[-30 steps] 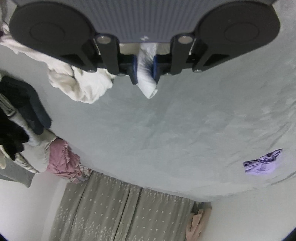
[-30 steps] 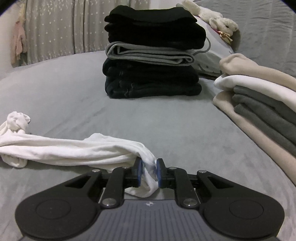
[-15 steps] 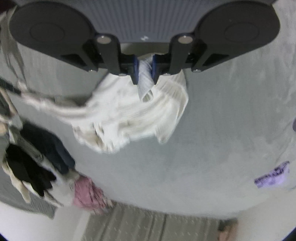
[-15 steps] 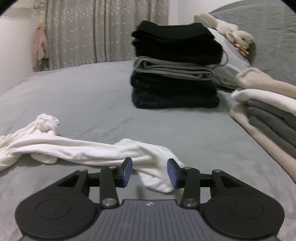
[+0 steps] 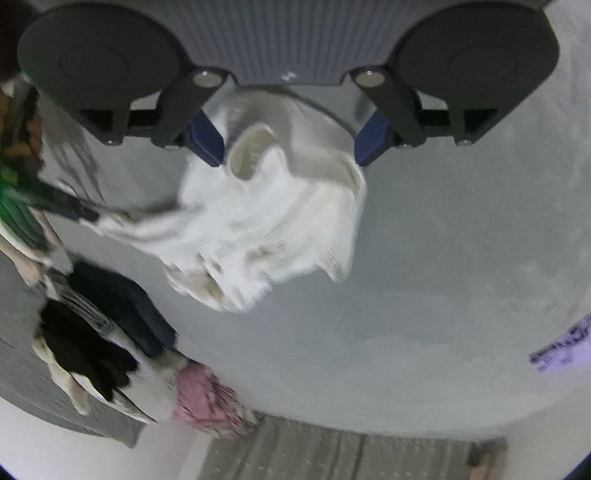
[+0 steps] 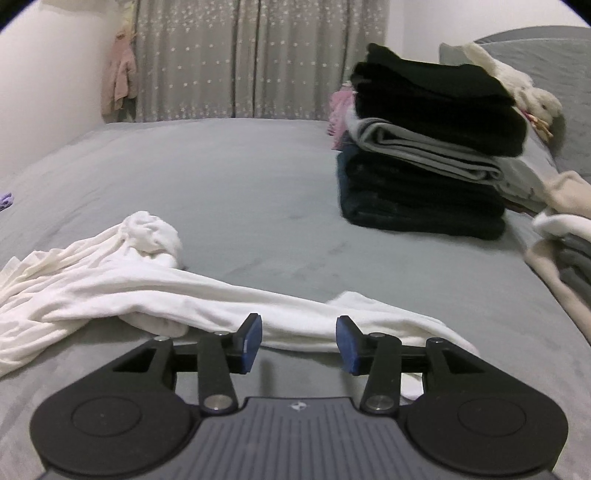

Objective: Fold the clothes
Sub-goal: 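Lower the garment onto the bed and open both grippers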

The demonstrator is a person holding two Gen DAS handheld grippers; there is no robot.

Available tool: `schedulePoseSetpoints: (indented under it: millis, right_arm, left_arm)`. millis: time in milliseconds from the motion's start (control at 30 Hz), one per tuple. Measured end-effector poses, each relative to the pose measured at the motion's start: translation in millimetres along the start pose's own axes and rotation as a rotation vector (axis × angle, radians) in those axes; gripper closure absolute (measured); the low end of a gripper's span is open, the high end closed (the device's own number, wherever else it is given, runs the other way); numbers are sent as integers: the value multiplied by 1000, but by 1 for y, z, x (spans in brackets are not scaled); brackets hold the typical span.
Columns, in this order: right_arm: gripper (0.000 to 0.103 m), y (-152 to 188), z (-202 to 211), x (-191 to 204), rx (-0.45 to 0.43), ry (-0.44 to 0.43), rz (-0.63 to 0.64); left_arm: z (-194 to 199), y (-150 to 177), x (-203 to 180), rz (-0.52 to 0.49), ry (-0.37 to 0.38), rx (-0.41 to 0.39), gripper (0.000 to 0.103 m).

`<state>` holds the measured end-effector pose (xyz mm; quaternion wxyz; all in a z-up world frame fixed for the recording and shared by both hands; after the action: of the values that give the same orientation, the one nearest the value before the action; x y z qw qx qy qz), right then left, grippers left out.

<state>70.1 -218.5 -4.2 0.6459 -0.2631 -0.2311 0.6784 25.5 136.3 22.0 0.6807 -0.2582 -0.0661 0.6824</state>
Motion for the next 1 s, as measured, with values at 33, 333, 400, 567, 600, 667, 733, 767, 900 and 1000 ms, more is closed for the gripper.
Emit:
schedulePoseSetpoints:
  millis: [33,333,400,567,600,667,733,767,900,1000]
  right_arm:
    - [59,-1,-2,3,2,-1,2]
    - [59,-3,-12,13,25,-8,22]
    - [58,-4,-12,12,29,-10,23]
    - [58,-8,-14,10,36,-15,27]
    - [58,-8,-14,10,37,-15,30]
    - [57,-10,-14,11,38,-17,35]
    - [51,-10,-15,13,37,-14,42]
    - [50,-11,-15,14,36,-12,45]
    - [50,-12,-20,19,40,-6,57]
    - [49,-12,-24,21,45,2,63]
  left_arm:
    - [-4,-8,4,11,-15,0,23]
    - [-28,-35,1,46,108,81,12]
    - [-24,-30,-11,-17,134,89,8]
    - [-13,-5,-29,-184,99,121,4]
    - [-12,-1,-30,-199,94,129,3]
    - [-10,9,-27,-247,47,141,0]
    - [-7,12,-20,-258,-4,142,0]
    - [-6,13,-16,-250,-13,140,0]
    - [-1,2,4,-168,-32,115,0]
    - [1,-12,13,-160,-55,96,0]
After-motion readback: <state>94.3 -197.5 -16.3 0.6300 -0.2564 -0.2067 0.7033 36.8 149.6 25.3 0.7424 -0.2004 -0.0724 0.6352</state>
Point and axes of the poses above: each gripper's, at about its wrist camera, not at the fingertips, and z roughly against the way its jaws point, x to its left, y to its underside, the point moved 6 cm from there along -z, roughly the way its jaws point, and after that the axes turned 13 degrees about x, right-handed, at the moved point
